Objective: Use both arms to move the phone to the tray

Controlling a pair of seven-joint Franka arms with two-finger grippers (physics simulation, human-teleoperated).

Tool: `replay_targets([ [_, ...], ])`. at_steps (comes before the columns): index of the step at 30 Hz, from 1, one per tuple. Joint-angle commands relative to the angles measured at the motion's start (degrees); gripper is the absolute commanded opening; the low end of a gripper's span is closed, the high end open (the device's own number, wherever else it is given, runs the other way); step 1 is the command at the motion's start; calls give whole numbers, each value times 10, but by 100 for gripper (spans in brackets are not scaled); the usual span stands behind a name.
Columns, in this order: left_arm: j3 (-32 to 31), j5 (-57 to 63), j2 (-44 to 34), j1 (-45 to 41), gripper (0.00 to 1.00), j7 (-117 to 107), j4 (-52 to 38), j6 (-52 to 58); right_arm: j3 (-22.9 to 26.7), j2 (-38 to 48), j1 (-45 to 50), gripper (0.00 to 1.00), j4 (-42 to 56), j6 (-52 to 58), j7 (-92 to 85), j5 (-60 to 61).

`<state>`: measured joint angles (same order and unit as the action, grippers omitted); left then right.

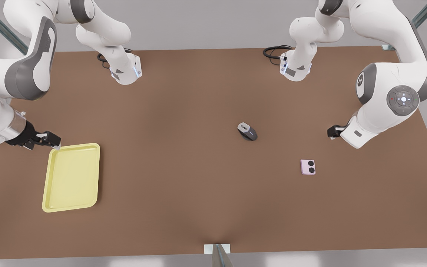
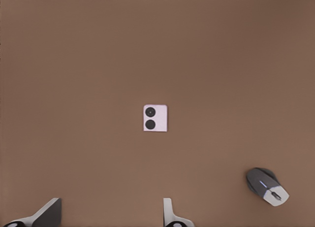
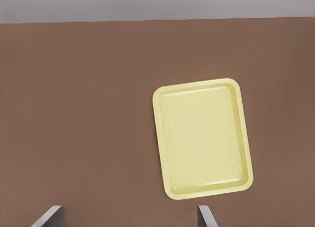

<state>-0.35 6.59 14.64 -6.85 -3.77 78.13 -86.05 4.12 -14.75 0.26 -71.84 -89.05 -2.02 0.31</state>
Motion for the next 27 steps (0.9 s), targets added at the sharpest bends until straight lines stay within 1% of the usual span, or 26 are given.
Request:
replay_targets([
  [1, 0, 4, 1, 0, 100, 28, 0, -25, 0, 1, 0, 100, 0, -10, -11, 0],
  [2, 0, 3, 14, 0, 100, 27, 1, -38, 0, 1, 0, 100, 0, -10, -11, 0],
  [4, 2, -29, 74, -1, 100, 26, 13, -115, 0, 1, 0, 100, 0, -10, -11, 0],
  [5, 8, -51, 72, 1, 100, 27, 72, -198, 0, 1, 0, 100, 0, -10, -11, 0],
  [6, 20, -55, 65, 1, 100, 31, 157, -306, 0, 1, 0, 100, 0, -9, -11, 0],
  [7, 20, -58, 70, 1, 100, 31, 203, -389, 0, 1, 0, 100, 0, -9, -11, 0],
  [8, 22, -58, 72, 3, 100, 32, 242, -450, 0, 1, 0, 100, 0, -9, -11, 0],
  [10, 25, -58, 84, 17, 100, 54, 292, -523, 0, 1, 0, 100, 0, -9, -11, 0],
  [13, 25, -74, 135, 28, 100, 61, 314, -625, 0, 1, 0, 100, 0, -9, -11, 0],
  [17, 20, -89, 156, 32, 100, 61, 325, -648, 0, 1, 0, 100, -1, -9, -11, 0],
  [27, 18, -90, 167, 32, 100, 90, 354, -639, 0, 1, 0, 100, 0, -9, -11, 0],
])
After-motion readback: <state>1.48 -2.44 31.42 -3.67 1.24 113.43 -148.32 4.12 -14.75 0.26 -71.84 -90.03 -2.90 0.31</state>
